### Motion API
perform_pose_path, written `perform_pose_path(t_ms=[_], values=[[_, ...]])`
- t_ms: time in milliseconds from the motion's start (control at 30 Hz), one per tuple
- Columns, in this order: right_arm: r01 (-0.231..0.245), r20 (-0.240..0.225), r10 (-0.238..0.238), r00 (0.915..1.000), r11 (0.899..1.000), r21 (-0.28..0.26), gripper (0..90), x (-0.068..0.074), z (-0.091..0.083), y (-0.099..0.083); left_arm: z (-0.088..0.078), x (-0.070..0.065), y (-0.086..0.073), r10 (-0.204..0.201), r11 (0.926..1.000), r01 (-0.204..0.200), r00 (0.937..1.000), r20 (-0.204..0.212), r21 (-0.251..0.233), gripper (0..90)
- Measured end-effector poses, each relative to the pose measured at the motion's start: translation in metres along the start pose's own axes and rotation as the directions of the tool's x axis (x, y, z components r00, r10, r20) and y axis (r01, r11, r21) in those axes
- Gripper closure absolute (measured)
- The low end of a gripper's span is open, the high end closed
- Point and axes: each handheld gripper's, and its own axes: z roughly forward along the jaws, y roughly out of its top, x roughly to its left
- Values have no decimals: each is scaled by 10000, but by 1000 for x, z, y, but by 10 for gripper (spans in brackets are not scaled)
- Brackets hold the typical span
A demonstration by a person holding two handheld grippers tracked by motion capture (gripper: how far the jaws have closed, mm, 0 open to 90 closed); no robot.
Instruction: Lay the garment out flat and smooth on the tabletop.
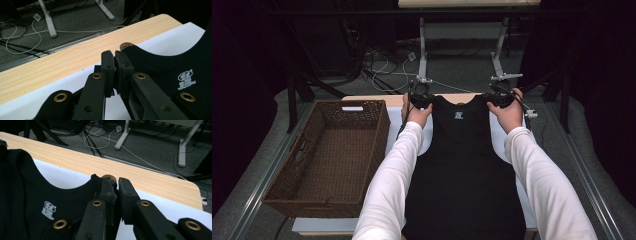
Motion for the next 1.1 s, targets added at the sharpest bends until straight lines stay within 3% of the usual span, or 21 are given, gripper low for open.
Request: perform_pose_path(t_ms=[200,267,333,433,533,700,800,867,933,1000,1100], values=[[123,388,-125,9992,9999,66,789,4,6,-2,6,0,-2,-59,10000,59,9999,-129,-14,822],[222,641,-214,9977,9997,-119,657,5,7,-3,7,0,-3,14,9999,-7,9986,-530,144,661],[544,937,-520,9942,9982,-238,590,4,8,-4,6,2,-4,-43,10000,46,9976,-694,50,548],[628,1141,-589,9917,9976,-305,527,1,8,-6,3,6,-6,-237,9997,242,9952,-952,35,471],[684,1087,-656,9919,9974,-225,500,-1,4,-7,-1,9,-8,-395,9988,417,9959,-809,260,419],[727,861,-725,9936,9974,8,440,2,-1,-12,-10,10,-16,-557,9982,569,9968,-573,189,391],[595,434,-592,9973,9982,-63,393,3,-7,-15,-17,9,-20,-572,9981,584,9970,-524,214,390],[512,207,-513,9985,9986,98,372,6,-10,-18,-21,9,-23,-1130,9928,1129,9936,-4,402,391],[466,100,-468,9989,9987,214,347,8,-14,-22,-27,8,-26,-1421,9883,1401,9894,308,611,389],[667,36,-669,9978,9974,271,334,11,-18,-25,-33,4,-29,-1520,9869,1487,9871,511,628,350],[533,-167,-527,9985,9981,317,279,14,-25,-31,-40,-3,-31,-1367,9885,1309,9876,769,763,248]])
